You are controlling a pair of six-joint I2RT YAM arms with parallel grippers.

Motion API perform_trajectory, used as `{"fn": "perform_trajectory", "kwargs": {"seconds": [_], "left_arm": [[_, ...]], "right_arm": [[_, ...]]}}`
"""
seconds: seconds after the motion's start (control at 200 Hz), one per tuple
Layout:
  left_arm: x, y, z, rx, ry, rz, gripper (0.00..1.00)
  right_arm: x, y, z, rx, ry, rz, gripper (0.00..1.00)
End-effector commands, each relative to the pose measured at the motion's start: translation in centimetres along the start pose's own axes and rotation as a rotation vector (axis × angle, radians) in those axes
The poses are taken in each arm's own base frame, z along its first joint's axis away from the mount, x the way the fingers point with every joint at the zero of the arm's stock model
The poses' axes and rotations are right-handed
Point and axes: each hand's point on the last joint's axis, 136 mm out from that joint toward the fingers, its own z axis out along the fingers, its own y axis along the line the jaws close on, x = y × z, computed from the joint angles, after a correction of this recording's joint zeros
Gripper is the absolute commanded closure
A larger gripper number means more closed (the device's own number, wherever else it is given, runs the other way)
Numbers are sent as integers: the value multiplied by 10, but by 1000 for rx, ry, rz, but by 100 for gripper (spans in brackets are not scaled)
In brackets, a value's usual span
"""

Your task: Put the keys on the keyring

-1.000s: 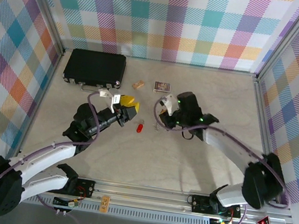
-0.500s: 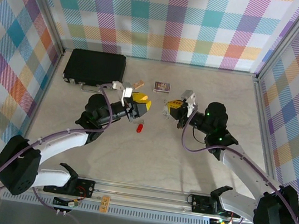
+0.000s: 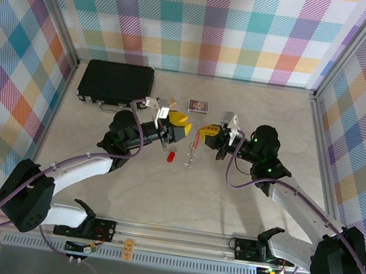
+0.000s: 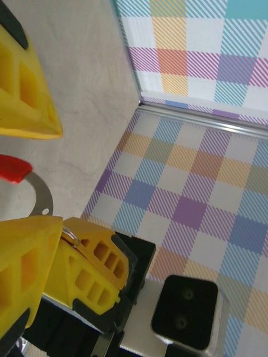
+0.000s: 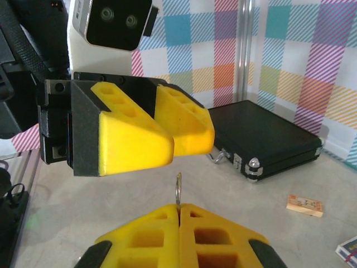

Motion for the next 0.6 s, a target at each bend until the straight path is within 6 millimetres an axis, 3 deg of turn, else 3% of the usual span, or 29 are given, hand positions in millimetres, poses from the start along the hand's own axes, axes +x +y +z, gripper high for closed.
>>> {"fn": "perform_trajectory", "kwargs": {"seconds": [0.0,0.29,0.595], "left_arm": [[-9,-18,4,82,-9,82,60],[6,-17,7,91,44,98,60],[6,-18,11,98,39,87,63]], "right_arm": [[-12,6,2,-55,-6,-28,100],[-11,7,4,-74,15,-26,100],[-8,9,5,-90,22,-13,100]]}}
